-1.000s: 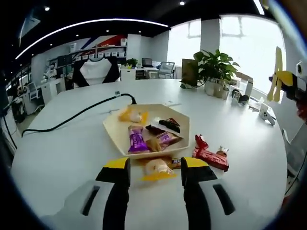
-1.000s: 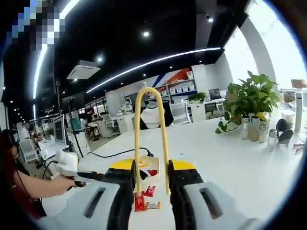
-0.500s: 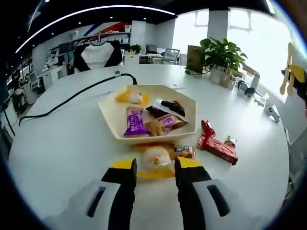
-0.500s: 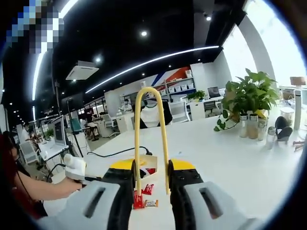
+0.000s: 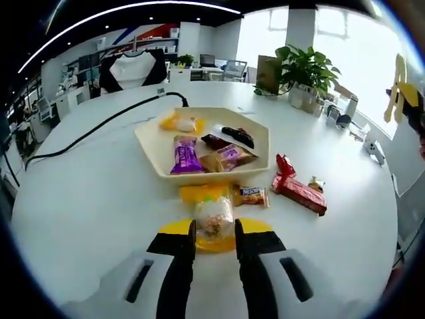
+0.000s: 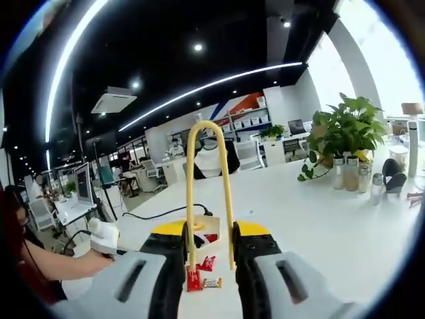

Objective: Place the target food into the container with the food tongs after gripping and lifting it, then release it inside without dropping or visibly crushing the food.

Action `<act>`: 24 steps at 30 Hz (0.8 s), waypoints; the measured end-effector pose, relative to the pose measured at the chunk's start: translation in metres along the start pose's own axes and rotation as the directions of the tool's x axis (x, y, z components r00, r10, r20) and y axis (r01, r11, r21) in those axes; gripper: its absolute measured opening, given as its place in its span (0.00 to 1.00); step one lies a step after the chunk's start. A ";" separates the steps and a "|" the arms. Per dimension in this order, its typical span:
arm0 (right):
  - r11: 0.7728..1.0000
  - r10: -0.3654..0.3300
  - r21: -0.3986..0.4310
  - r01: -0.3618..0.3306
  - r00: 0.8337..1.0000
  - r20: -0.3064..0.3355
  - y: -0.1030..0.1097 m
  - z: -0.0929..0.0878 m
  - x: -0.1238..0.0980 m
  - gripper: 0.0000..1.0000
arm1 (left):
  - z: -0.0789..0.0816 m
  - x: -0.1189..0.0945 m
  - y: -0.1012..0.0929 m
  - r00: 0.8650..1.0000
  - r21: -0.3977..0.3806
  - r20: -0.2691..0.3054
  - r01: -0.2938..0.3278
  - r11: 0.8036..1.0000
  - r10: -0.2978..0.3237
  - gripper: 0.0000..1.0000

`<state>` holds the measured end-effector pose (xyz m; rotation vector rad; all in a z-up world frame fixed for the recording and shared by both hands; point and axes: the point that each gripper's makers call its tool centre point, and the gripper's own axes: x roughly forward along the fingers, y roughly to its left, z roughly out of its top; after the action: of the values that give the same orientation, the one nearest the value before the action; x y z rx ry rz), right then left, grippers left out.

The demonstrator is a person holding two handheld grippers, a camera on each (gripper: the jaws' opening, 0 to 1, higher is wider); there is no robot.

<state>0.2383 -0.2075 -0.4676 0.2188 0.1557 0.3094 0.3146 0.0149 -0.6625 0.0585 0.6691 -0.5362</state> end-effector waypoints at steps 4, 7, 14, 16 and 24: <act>1.000 0.011 0.000 -0.011 1.000 0.000 0.004 0.000 0.001 0.24 | -0.003 -0.002 -0.005 1.000 0.014 -0.015 0.021 1.000 -0.020 0.25; 1.000 0.016 0.002 -0.016 1.000 0.001 0.007 -0.001 0.001 0.24 | -0.008 -0.004 -0.017 0.997 0.037 -0.040 0.066 0.997 -0.065 0.25; 1.000 0.024 0.010 -0.024 1.000 0.005 0.014 -0.006 0.002 0.24 | -0.027 -0.017 -0.061 0.987 0.100 -0.074 0.153 0.983 -0.146 0.26; 1.000 0.027 0.014 -0.027 1.000 0.007 0.016 -0.006 0.002 0.24 | -0.028 -0.017 -0.065 0.985 0.111 -0.076 0.162 0.981 -0.154 0.26; 0.999 0.026 0.021 -0.027 1.000 0.014 0.022 -0.007 0.000 0.24 | -0.035 -0.023 -0.086 0.973 0.142 -0.099 0.219 0.965 -0.206 0.26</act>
<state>0.2306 -0.1857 -0.4687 0.2437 0.1421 0.3327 0.2368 -0.0409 -0.6662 0.1543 0.7195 -0.7955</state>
